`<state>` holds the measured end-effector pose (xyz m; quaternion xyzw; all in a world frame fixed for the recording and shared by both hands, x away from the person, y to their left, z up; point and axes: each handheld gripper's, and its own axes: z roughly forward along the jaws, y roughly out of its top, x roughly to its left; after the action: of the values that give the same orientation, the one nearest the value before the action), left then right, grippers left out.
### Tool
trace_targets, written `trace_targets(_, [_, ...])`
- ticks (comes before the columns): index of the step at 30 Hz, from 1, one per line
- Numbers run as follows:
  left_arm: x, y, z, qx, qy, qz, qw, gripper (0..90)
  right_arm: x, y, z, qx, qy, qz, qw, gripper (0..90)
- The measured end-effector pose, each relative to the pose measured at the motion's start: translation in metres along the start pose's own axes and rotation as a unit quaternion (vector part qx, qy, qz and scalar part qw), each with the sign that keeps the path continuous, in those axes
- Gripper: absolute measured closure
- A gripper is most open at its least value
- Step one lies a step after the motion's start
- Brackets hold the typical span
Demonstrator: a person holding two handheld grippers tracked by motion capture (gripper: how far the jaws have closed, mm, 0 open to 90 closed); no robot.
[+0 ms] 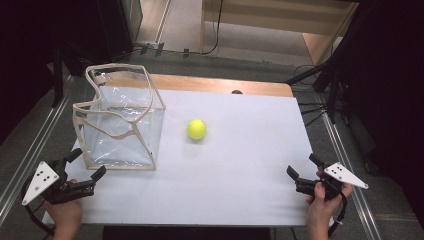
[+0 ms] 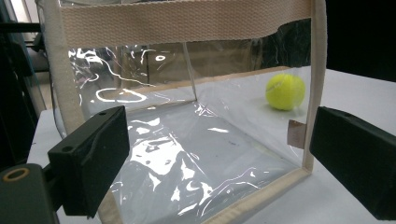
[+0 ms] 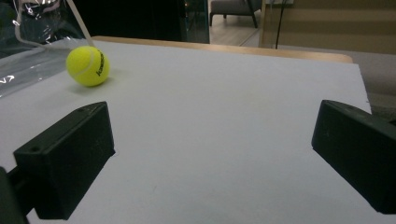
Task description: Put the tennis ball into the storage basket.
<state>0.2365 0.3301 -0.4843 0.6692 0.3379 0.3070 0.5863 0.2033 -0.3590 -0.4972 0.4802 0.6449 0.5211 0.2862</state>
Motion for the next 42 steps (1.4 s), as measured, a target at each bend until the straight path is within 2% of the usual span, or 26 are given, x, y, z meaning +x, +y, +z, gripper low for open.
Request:
trace_targets(3, [0.000, 0.000, 0.001, 0.003, -0.001, 0.002, 1.0000, 5.4, 0.003, 0.004, 0.003, 0.013, 0.002, -0.005, 0.9999, 0.0])
trace_targets(5, [0.000, 0.000, 0.001, 0.005, 0.000, 0.006, 1.0000, 5.4, 0.006, 0.009, 0.006, 0.024, 0.012, -0.015, 0.9995, 0.0])
trace_targets(9, [0.000, 0.000, 0.000, 0.003, -0.001, 0.004, 1.0000, 5.4, 0.012, 0.016, 0.011, 0.037, 0.022, -0.019, 0.9989, 0.0])
trace_targets(10, [0.000, 0.000, 0.000, 0.002, -0.001, 0.002, 1.0000, 5.4, 0.014, 0.019, 0.015, 0.044, 0.027, -0.030, 0.9982, 0.0])
trace_targets(14, [0.000, 0.000, 0.001, 0.004, -0.001, 0.003, 1.0000, 5.4, 0.018, 0.025, 0.022, 0.055, 0.033, -0.041, 0.9971, 0.0])
trace_targets(16, [0.000, 0.000, 0.001, 0.005, -0.001, 0.004, 1.0000, 5.3, 0.020, 0.031, 0.028, 0.064, 0.038, -0.055, 0.9958, 0.0])
trace_targets(23, [-0.001, 0.000, 0.000, 0.004, -0.003, 0.004, 1.0000, 5.4, 0.024, 0.038, 0.039, 0.078, 0.049, -0.056, 0.9942, 0.0])
trace_targets(25, [-0.001, 0.000, 0.000, 0.003, -0.001, 0.004, 1.0000, 5.4, 0.025, 0.039, 0.044, 0.088, 0.049, -0.057, 0.9933, 0.0])
trace_targets(26, [-0.001, 0.000, 0.000, 0.002, 0.000, 0.005, 1.0000, 5.4, 0.027, 0.041, 0.048, 0.103, 0.044, -0.058, 0.9921, 0.0])
trace_targets(31, [-0.001, 0.000, 0.000, 0.003, -0.002, 0.007, 1.0000, 5.4, 0.030, 0.045, 0.059, 0.129, 0.060, -0.057, 0.9881, 0.0])
trace_targets(37, [-0.002, 0.000, 0.001, 0.005, -0.003, 0.008, 1.0000, 5.4, 0.035, 0.053, 0.073, 0.140, 0.080, -0.066, 0.9848, 0.0])
trace_targets(42, [-0.002, 0.000, 0.001, 0.006, -0.002, 0.012, 0.9999, 5.4, 0.041, 0.058, 0.085, 0.146, 0.085, -0.074, 0.9828, 0.0])
